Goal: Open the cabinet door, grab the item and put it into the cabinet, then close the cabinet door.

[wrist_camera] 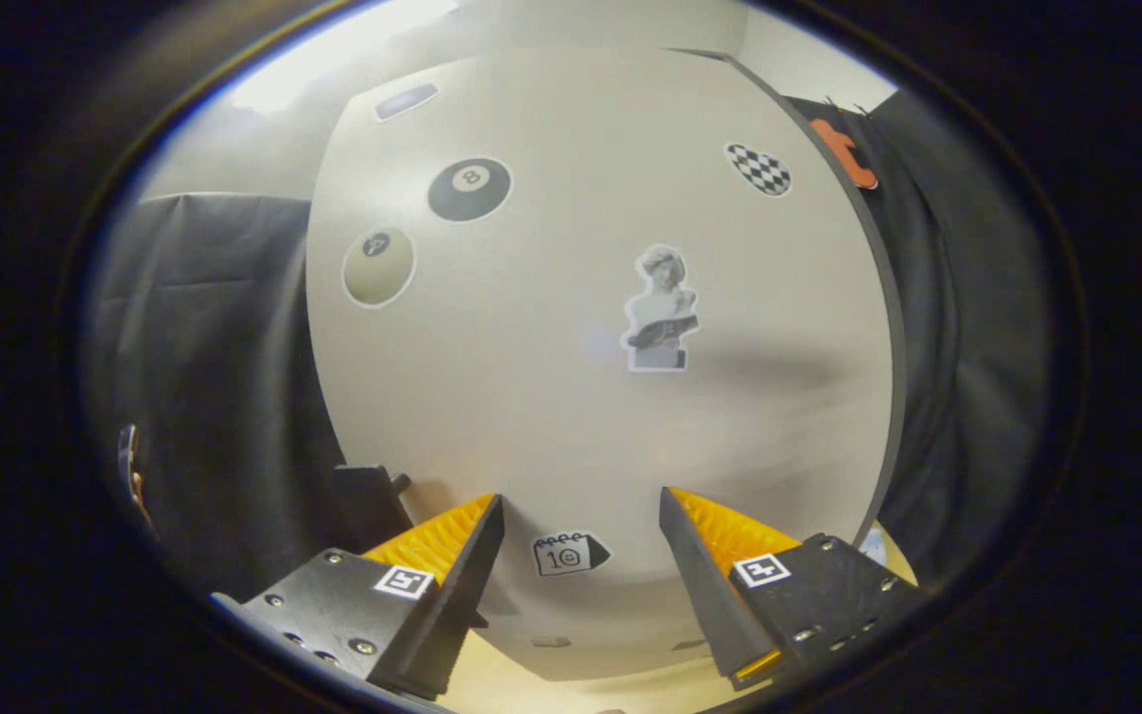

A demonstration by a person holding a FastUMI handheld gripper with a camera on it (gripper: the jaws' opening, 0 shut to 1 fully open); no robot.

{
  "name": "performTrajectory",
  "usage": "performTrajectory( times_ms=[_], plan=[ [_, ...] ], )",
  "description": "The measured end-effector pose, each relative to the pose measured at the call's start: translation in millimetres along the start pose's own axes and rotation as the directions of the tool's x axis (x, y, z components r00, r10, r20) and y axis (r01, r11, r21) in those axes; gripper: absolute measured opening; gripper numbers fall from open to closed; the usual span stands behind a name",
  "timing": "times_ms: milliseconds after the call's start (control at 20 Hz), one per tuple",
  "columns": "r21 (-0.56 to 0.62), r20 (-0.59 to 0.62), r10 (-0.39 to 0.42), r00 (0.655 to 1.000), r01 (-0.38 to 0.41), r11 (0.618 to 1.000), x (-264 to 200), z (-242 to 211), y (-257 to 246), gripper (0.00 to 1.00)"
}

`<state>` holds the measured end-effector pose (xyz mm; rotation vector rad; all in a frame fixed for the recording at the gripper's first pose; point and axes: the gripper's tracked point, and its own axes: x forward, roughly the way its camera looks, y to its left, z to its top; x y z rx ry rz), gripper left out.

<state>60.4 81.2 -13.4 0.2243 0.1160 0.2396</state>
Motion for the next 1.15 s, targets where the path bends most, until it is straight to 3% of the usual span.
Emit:
performTrajectory(
  times_ms=[250, 650, 850, 1150],
  plan=[
    [-0.073, 0.015, -0.033, 0.999, 0.034, 0.997, -1.6, -1.1, -3.3, 0.91],
    [-0.048, 0.055, 0.000, 0.998, 0.002, 0.999, -8.7, 15.8, -11.7, 0.91],
    [-0.083, 0.152, -0.064, 0.986, 0.078, 0.994, -37.0, 60.2, -67.1, 0.91],
    [-0.135, 0.213, -0.223, 0.951, 0.254, 0.958, -94.7, 95.8, -195.5, 0.91]
  ],
)
